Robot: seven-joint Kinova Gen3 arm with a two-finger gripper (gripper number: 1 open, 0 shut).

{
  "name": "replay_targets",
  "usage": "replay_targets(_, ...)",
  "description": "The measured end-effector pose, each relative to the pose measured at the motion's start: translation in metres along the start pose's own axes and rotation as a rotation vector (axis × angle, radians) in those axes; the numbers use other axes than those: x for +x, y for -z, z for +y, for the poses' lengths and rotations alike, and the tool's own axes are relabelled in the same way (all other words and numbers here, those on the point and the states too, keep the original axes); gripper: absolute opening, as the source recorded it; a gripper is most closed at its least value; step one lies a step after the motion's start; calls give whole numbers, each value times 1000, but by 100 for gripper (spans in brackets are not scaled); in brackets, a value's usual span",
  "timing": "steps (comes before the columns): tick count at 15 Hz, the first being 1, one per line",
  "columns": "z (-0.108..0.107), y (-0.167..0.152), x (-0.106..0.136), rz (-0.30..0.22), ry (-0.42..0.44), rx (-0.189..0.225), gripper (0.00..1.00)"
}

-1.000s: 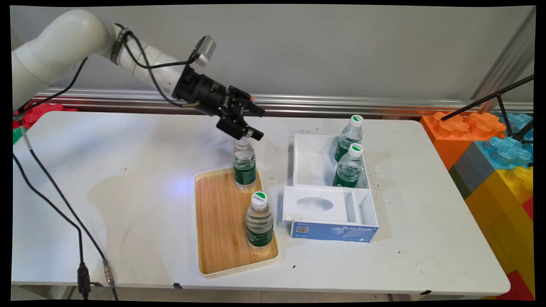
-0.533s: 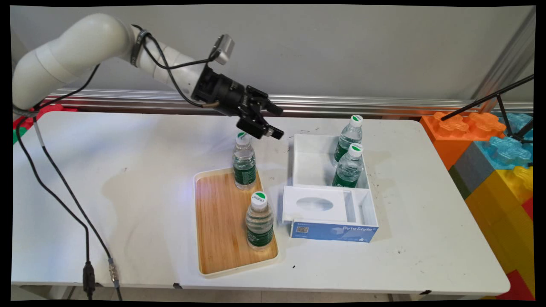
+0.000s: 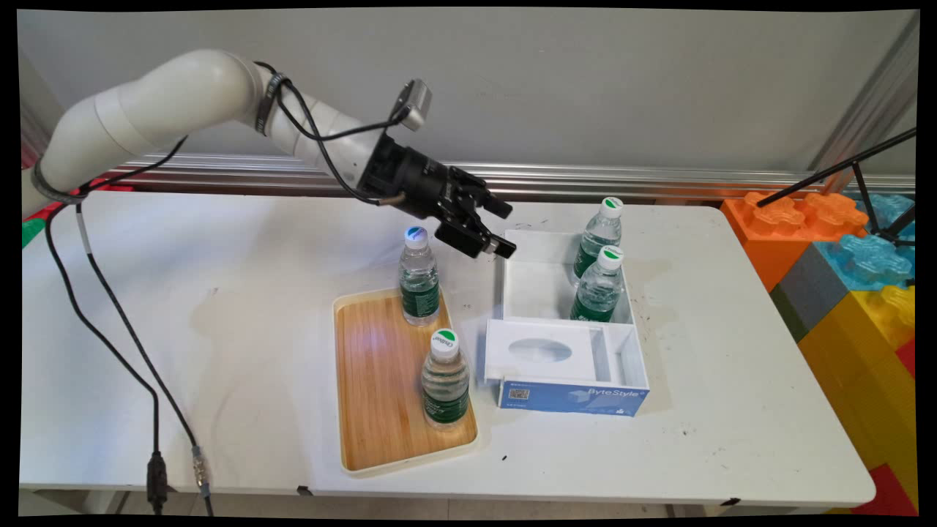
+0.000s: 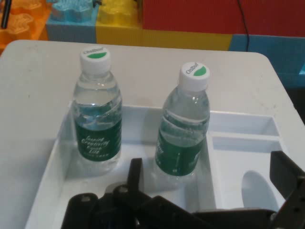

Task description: Pick up the green bottle from the white box

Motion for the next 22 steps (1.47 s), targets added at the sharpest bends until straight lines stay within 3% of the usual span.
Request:
replay_targets(11,7,-54,-17,-3,40,-21,100)
replay_targets(22,3,-90,-19,10,62,-25,100)
